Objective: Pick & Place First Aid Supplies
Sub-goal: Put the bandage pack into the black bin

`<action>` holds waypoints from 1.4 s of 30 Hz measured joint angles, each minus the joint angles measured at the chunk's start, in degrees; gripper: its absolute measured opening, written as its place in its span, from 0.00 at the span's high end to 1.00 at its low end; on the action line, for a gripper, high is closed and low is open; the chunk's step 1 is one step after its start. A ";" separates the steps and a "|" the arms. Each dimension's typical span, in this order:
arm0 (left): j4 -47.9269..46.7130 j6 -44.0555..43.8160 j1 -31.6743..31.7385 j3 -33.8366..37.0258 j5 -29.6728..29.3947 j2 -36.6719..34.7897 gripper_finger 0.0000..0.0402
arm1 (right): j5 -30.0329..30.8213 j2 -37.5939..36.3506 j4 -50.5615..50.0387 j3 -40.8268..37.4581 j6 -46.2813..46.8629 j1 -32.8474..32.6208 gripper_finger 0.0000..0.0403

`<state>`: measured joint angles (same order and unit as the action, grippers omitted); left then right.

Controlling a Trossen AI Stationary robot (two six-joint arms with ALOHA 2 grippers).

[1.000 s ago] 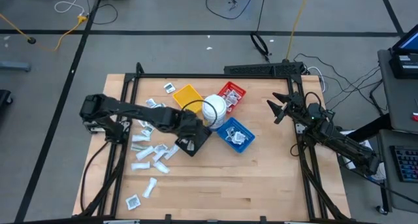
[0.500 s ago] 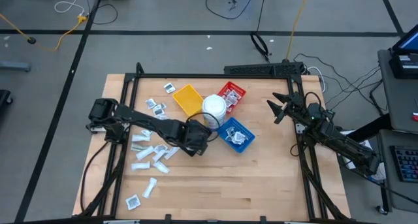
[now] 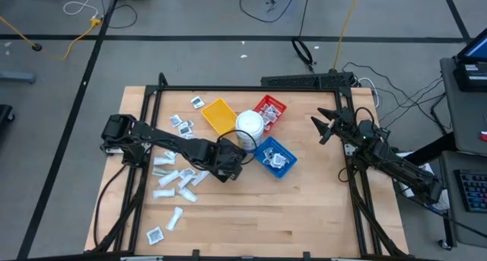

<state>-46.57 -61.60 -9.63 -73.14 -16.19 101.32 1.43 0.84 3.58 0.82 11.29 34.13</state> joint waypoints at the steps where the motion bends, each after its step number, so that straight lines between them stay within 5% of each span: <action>1: -0.01 0.02 0.00 0.00 0.20 0.00 0.42 | 0.00 0.01 0.02 0.00 0.01 0.00 0.37; 7: -3.23 3.72 0.81 0.04 9.88 -1.95 0.34 | 0.00 0.00 0.02 -0.02 0.00 0.00 0.37; 16: -10.07 4.54 0.87 -0.02 22.58 -5.07 0.37 | 0.02 0.00 0.02 0.00 0.00 0.00 0.37; 42: -5.31 -4.16 -8.83 25.03 24.18 -20.09 0.43 | 0.02 0.02 0.02 0.00 0.02 0.00 0.37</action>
<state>-51.88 -65.76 -18.46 -48.11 7.99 81.22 1.45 0.86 3.60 0.82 11.31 34.13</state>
